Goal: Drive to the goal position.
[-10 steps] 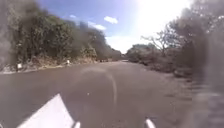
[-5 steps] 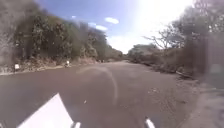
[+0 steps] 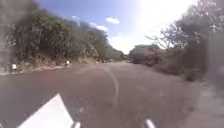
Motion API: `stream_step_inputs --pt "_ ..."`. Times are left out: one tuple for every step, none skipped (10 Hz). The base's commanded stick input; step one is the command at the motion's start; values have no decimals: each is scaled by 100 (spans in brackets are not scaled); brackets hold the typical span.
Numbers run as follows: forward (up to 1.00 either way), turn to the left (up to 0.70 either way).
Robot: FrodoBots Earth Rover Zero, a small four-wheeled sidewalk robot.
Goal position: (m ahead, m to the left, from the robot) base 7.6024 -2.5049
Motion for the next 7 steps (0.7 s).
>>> stream_step_inputs --pt "50 -50" --pt "50 -50" --pt "50 -20" --pt "50 0" --pt "50 0" --pt "50 0" --pt "50 0"
